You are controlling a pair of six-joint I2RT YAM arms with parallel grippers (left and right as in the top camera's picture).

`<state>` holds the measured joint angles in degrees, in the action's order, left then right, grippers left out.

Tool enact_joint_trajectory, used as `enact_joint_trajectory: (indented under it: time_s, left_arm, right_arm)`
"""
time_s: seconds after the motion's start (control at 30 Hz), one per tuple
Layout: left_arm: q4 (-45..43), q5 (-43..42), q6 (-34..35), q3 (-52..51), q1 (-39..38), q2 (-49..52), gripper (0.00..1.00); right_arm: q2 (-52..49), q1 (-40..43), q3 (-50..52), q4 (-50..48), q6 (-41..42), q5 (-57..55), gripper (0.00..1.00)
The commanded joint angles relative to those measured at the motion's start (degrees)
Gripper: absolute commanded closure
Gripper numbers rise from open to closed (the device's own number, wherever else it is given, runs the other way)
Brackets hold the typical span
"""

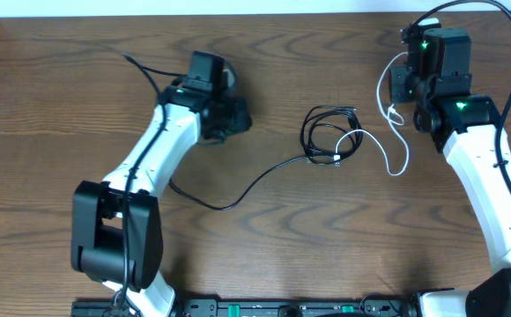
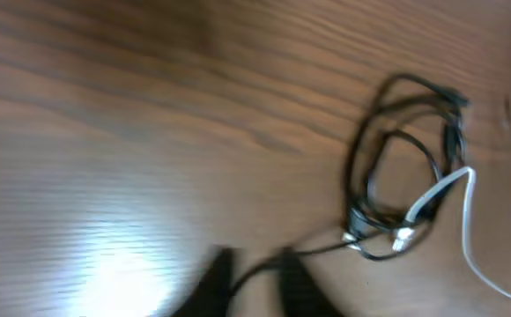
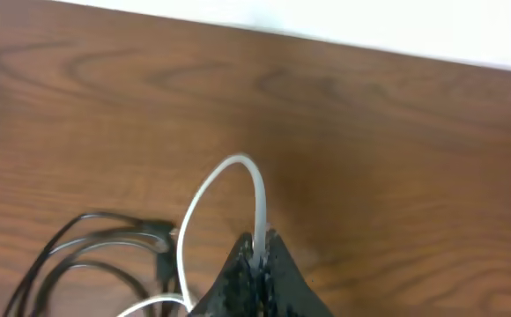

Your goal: Untangle cables

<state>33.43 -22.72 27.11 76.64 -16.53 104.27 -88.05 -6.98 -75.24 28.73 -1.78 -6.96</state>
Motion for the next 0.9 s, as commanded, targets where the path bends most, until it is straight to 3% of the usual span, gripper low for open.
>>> enact_joint_trajectory:
  time_s: [0.0, 0.07, 0.13, 0.3, 0.53, 0.87]
  left_arm:
    - [-1.6, -2.6, 11.8, 0.8, -4.4, 2.6, 0.92]
    - [-3.9, -2.4, 12.9, 0.8, -7.0, 3.7, 0.7]
    - [-6.1, -1.2, 13.5, 0.8, -9.8, 4.8, 0.69]
    - [-7.7, 4.3, 18.8, 0.8, -15.1, 8.3, 0.58]
    - [-9.6, 4.2, 19.1, 0.8, -17.1, 12.6, 0.52]
    - [-17.4, 4.2, 19.6, 0.8, -17.1, 13.1, 0.5]
  right_arm:
    - [-1.3, 0.3, -0.4, 1.9, 3.1, 5.2, 0.99]
    - [-2.5, 0.3, -0.4, 3.3, 5.3, 7.4, 0.99]
    - [-3.9, 0.3, -0.4, 4.7, 7.5, 9.9, 0.99]
    - [-8.5, 0.3, -0.4, 8.3, 13.5, 18.4, 0.98]
    - [-15.7, 0.3, -0.4, 10.8, 20.2, 28.2, 0.94]
    - [-22.6, 0.3, -0.4, 10.6, 24.5, 29.8, 0.75]
